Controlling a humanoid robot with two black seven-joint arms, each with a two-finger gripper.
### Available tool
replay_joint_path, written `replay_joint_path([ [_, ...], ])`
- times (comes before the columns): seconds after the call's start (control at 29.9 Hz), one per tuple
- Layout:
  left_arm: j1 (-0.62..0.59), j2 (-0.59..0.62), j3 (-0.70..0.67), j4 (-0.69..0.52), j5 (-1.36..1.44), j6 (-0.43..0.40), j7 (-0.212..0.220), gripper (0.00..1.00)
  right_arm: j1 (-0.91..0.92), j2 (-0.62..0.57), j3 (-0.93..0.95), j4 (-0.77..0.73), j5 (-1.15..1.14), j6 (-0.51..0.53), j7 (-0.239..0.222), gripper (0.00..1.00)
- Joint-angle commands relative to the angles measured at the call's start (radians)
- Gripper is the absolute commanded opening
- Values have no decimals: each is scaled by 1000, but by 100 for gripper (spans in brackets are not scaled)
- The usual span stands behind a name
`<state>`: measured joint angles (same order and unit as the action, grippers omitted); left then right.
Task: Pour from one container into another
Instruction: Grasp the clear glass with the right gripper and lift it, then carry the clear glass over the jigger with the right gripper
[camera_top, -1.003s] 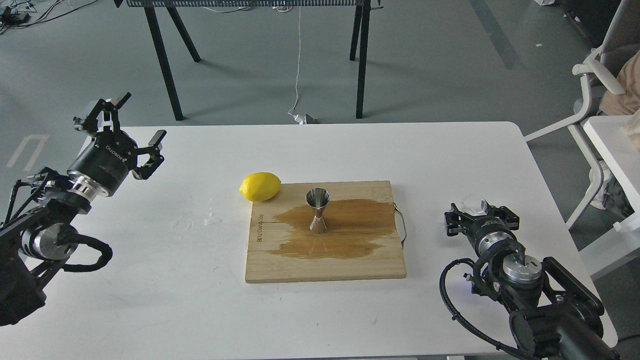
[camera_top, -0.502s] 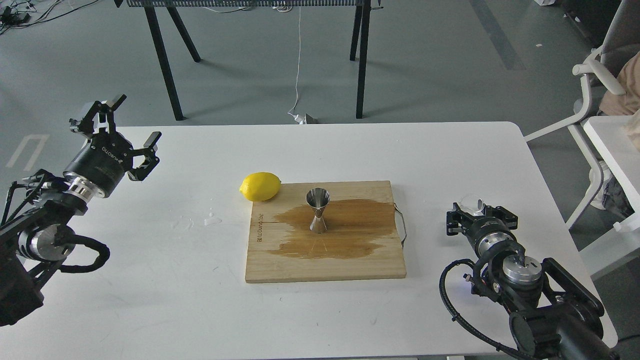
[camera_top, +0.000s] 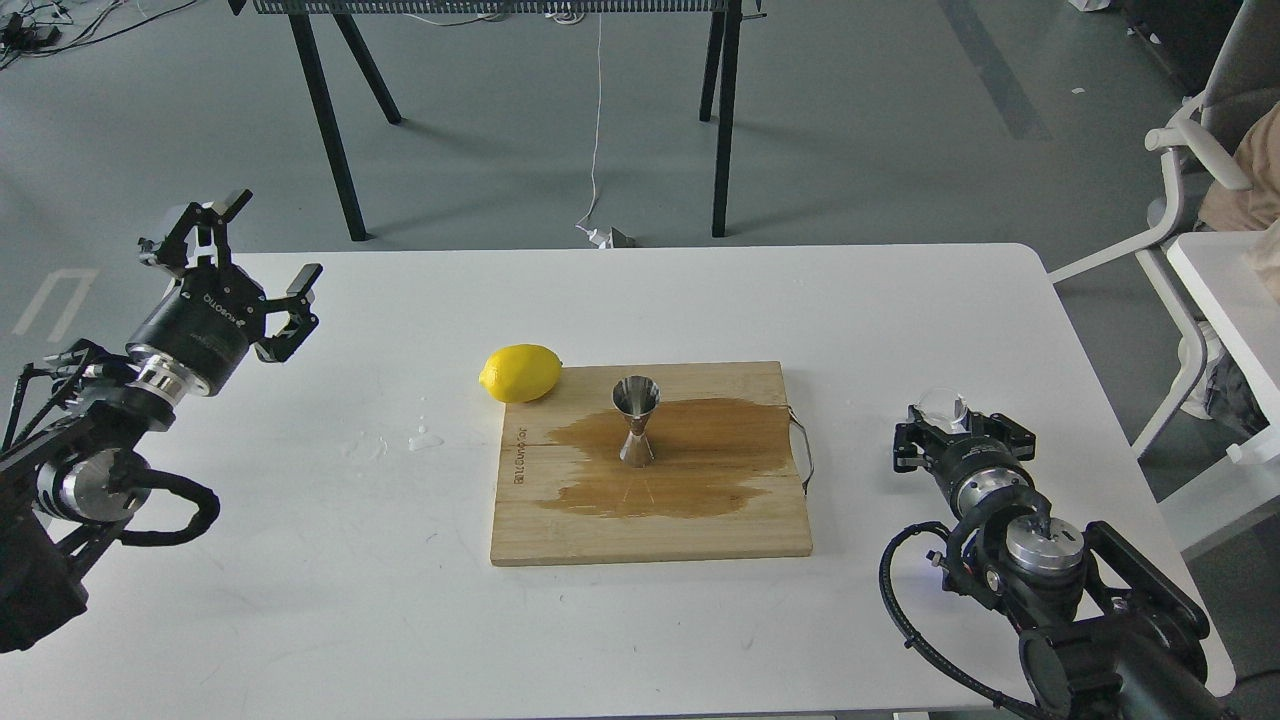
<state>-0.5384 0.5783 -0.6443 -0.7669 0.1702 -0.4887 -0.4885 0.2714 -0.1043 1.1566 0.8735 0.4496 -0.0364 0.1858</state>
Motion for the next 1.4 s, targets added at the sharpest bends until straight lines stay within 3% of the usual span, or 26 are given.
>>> replay_joint_path([
  [0.0,0,0,0,0,0,0,0,99,-11,0,-8,7,0,26,1,44],
  [0.47,0,0,2,8,0,0,0,99,-32,-8,-113,126,-28,53,26,43],
  [0.84,-2,-8,2,8,0,0,0,99,-3,-6,-138,268,-264,36,12,42],
  [1.17,-2,-8,2,8,0,0,0,99,161,-11,-369,286,-413,36,12,42],
  [1.37,-2,-8,2,8,0,0,0,99,219,-8,-451,286,-514,36,-11,42],
])
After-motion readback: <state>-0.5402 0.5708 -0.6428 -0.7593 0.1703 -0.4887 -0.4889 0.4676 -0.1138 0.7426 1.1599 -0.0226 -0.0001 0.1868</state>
